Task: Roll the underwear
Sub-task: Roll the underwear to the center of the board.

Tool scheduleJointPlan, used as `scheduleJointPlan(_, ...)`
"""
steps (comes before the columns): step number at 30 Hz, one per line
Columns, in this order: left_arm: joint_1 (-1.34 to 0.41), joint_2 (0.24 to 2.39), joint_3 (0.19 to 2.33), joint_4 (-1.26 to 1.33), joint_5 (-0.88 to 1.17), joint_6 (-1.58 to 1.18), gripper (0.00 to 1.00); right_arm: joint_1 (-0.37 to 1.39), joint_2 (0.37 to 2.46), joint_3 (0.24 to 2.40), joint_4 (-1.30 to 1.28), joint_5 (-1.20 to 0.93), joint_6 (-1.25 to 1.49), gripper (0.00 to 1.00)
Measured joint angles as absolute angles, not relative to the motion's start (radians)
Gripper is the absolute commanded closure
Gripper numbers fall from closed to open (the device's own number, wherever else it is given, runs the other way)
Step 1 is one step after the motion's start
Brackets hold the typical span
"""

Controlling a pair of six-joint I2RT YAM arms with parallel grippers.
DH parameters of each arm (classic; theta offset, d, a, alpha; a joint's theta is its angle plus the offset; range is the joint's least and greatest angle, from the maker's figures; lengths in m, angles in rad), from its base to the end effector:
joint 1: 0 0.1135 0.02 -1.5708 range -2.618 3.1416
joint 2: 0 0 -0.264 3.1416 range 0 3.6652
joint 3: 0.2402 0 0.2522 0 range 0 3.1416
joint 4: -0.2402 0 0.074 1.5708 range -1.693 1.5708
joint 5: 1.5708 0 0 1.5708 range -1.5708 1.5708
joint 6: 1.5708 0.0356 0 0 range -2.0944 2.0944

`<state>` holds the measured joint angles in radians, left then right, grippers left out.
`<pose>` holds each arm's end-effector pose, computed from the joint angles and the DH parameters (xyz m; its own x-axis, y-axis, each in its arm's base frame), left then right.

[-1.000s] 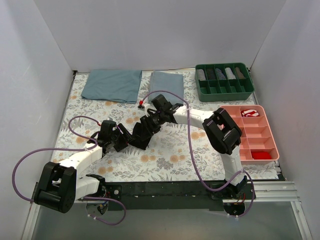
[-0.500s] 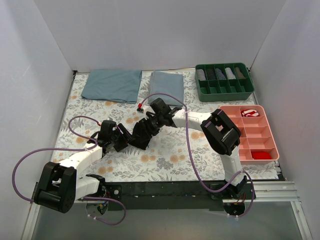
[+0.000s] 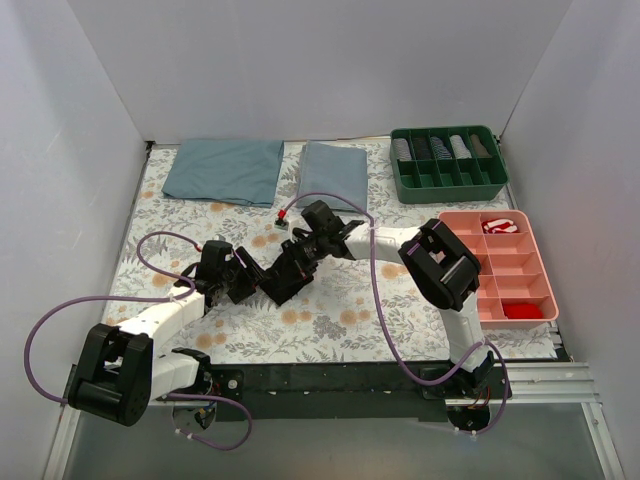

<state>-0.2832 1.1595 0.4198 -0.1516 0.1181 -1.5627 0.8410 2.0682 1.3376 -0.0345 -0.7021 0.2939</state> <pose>0.1952 -0.0612 0.1496 -0.3546 -0.9310 0.0866 -0.7441 0.2249 -0.6291 0.2772 0.3443 0.1567 -0.6968 -0.4472 -0.5608 -0.7081 0.3044 0.6371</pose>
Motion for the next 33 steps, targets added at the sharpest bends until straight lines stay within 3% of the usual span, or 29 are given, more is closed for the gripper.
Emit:
scheduleJointPlan(11,-0.283,1.161,0.426,-0.155,0.129,-1.542,0.36,0.841,2.068,1.298,0.022,-0.678,0.423,0.99)
scheduleJointPlan(33,-0.279,1.17,0.441,-0.127,0.129,-1.465,0.28,0.846,2.143,1.414,-0.128,-0.594,0.462,0.99)
